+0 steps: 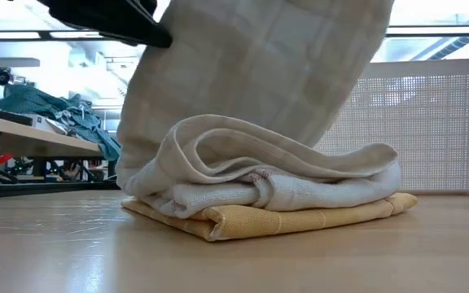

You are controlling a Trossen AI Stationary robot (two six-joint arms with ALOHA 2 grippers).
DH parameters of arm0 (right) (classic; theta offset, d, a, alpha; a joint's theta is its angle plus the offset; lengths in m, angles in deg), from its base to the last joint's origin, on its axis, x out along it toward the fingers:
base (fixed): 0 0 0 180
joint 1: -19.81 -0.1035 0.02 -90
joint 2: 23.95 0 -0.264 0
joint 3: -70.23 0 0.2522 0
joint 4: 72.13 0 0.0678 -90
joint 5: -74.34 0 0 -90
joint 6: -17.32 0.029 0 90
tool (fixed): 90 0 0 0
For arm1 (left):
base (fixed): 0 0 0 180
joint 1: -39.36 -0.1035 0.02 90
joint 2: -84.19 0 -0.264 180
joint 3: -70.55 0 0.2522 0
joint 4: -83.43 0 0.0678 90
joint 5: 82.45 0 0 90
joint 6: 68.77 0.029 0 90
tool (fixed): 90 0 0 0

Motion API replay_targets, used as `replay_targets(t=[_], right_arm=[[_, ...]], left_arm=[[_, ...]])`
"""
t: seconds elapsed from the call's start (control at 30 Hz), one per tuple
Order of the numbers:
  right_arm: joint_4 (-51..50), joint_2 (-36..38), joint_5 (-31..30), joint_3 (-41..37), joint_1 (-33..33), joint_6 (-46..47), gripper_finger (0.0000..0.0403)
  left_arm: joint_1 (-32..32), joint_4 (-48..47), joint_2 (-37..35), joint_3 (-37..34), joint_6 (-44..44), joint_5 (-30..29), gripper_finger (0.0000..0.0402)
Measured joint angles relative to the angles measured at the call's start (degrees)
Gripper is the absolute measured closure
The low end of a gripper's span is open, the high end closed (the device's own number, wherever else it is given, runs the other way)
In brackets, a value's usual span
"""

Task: Fold towel
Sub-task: Stack the light gray patterned towel on top of the brown patterned towel

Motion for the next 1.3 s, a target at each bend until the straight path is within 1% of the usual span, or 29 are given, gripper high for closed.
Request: replay_targets(t=[0.07, 0.2, 0.4, 0.47, 0.6, 0.77, 0.9, 0.97, 1.03, 1.07, 1.1, 1.17, 1.23, 1.3], right_arm=[[1.36, -1.17, 1.89, -0.30, -0.19, 0.92, 0.0403], [1.36, -4.81, 2.75, -0.39, -0.61, 2.62, 0.0398], [0.94, -10.83, 2.94, -0.39, -1.36, 2.00, 0.0396], [0.73, -11.98, 3.54, -0.41, -1.41, 2.58, 0.0387], [0.62, -12.25, 6.62, -0.41, -1.06, 4.18, 0.0348], [0.17, -11.30, 7.90, -0.41, -0.96, 7.24, 0.0273], [-1.22, -8.79, 10.17, -0.41, -1.06, 10.35, 0.0219], [-1.21, -6.84, 13.19, -0.41, -1.06, 12.45, 0.0199], [-1.17, -4.48, 14.21, -0.41, -1.20, 14.46, 0.0184], [-1.22, -3.24, 13.54, -0.41, -1.23, 15.46, 0.0179], [-1.39, -2.21, 11.63, -0.38, -1.28, 16.48, 0.0175], [-2.29, -0.63, 5.76, -0.45, -1.17, 18.28, 0.0171], [-2.36, 0.19, 0.42, -1.01, -0.27, 19.23, 0.0171], [-2.47, 0.54, -1.67, -1.35, 1.33, 20.00, 0.0176]], left_arm=[[0.51, -1.23, -1.25, -0.09, -0.10, -3.26, 0.0336], [1.58, -1.76, -3.22, -0.31, -0.49, -7.97, 0.0345], [2.05, -2.44, -5.24, -0.33, -2.21, -8.30, 0.0355], [2.15, -3.51, -5.30, -0.33, -3.04, -8.28, 0.0357], [2.38, -7.14, -4.29, -0.49, -3.53, -7.51, 0.0353], [2.38, -7.86, -0.66, -1.18, -3.75, -7.38, 0.0333], [2.43, -8.51, 1.19, -1.20, -4.80, -7.70, 0.0312], [2.49, -8.75, 0.96, -1.22, -5.56, -8.01, 0.0305], [2.64, -9.57, -0.08, -1.28, -6.99, -8.07, 0.0302], [2.68, -9.72, -0.77, -1.29, -8.07, -8.15, 0.0301], [2.81, -9.69, -1.41, -1.38, -9.50, -8.44, 0.0302], [2.88, -10.33, -2.57, -1.89, -13.87, -9.66, 0.0306], [2.86, -10.44, -3.26, -2.98, -20.30, -11.07, 0.0313], [2.71, -10.78, -4.10, -4.55, -27.77, -11.56, 0.0320]])
